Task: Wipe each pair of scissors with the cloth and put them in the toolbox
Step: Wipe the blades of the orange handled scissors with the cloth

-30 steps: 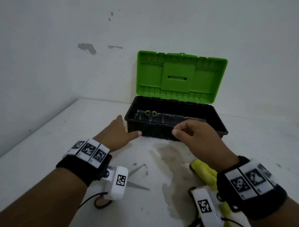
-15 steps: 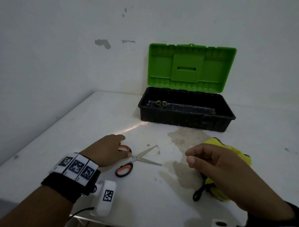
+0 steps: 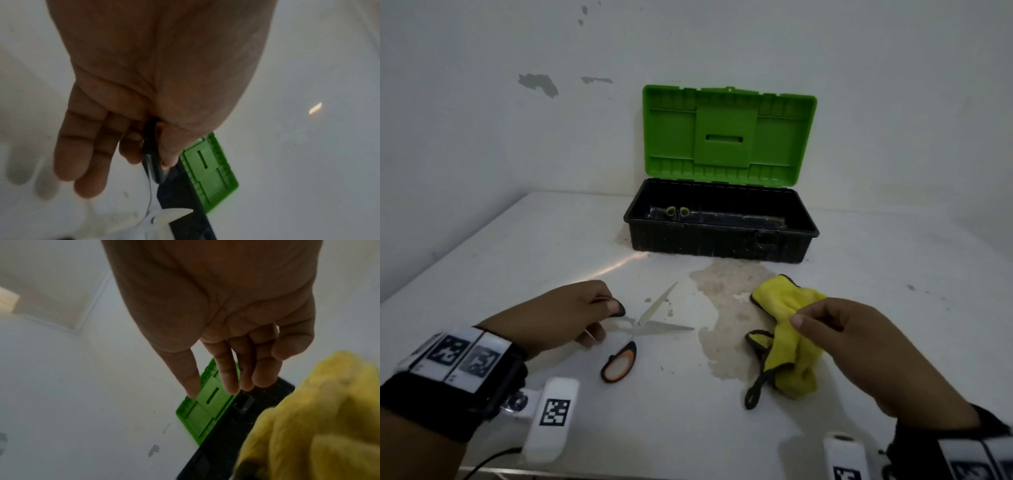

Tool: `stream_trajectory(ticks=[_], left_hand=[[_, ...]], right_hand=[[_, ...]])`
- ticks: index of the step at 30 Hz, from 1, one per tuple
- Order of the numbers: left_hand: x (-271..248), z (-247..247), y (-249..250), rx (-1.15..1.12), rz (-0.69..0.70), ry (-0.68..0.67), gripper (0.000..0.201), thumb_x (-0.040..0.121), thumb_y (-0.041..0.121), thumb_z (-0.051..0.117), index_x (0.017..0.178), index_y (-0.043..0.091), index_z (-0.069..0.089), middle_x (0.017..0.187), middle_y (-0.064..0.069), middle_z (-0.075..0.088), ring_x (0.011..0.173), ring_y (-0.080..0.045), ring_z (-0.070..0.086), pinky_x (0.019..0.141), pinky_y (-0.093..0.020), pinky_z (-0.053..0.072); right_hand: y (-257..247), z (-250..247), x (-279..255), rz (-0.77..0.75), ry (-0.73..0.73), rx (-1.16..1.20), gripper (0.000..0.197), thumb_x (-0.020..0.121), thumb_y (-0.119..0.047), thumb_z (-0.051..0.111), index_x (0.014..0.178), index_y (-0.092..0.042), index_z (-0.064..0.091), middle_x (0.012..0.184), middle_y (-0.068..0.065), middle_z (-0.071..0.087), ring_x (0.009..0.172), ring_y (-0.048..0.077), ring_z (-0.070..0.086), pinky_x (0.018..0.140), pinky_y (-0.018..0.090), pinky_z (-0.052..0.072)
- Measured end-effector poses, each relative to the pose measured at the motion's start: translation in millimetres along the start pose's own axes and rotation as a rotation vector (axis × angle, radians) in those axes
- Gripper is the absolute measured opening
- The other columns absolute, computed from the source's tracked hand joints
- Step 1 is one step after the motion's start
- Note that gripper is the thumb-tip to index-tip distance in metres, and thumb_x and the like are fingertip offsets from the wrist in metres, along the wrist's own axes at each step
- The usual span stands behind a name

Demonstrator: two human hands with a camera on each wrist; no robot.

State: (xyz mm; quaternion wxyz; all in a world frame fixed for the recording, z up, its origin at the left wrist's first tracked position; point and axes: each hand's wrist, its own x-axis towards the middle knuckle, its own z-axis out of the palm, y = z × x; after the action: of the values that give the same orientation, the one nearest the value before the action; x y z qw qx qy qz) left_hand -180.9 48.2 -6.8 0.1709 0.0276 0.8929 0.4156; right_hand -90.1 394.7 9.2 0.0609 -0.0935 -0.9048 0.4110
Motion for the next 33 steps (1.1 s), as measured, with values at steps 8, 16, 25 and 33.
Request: stream_trajectory(ticks=[8,16,25,33], left_hand=[[-20,21,50,-0.438,0.046,0.044,0.028,0.102,0.013,0.045,0.099,-0.009,0.063,0.096,-0.029,0.071,0.087,-0.040,0.073,0.091,-0.052,0.053],[-19,59,70,-0.699,0.085,0.078,0.032,0.101,0.017,0.045,0.091,-0.006,0.064,0.081,-0.020,0.070,0.088,-0.042,0.072,0.093,-0.054,0.051],[-19,79,81,-1.026,0.032,0.060,0.029,0.099,0.019,0.047,0.086,-0.002,0.062,0.069,-0.019,0.062,0.080,-0.048,0.071,0.082,-0.049,0.056],[-11,86,85,-1.019,0.069,0.128,0.025,0.078,0.029,0.062,0.080,0.004,0.062,0.064,-0.014,0.060,0.076,-0.040,0.073,0.085,-0.048,0.055]], right_hand=[[20,-17,45,0.051,-0.191,-0.361,0.041,0.090,-0.050,0.061,0.086,-0.010,0.068,0.083,0.005,0.065,0.073,0.013,0.056,0.068,0.030,0.042],[5,6,88,-0.046,-0.322,-0.684,0.050,0.091,-0.053,0.055,0.066,-0.010,0.051,0.065,0.003,0.046,0.060,0.014,0.046,0.051,0.025,0.033],[11,8,95,-0.164,-0.266,-0.636,0.037,0.087,-0.027,0.062,0.062,-0.010,0.041,0.066,0.008,0.036,0.062,0.018,0.037,0.052,0.028,0.027],[15,-21,57,-0.110,0.087,0.162,0.035,0.083,-0.005,0.062,0.059,-0.014,0.038,0.048,-0.008,0.031,0.043,0.006,0.027,0.041,0.017,0.024]])
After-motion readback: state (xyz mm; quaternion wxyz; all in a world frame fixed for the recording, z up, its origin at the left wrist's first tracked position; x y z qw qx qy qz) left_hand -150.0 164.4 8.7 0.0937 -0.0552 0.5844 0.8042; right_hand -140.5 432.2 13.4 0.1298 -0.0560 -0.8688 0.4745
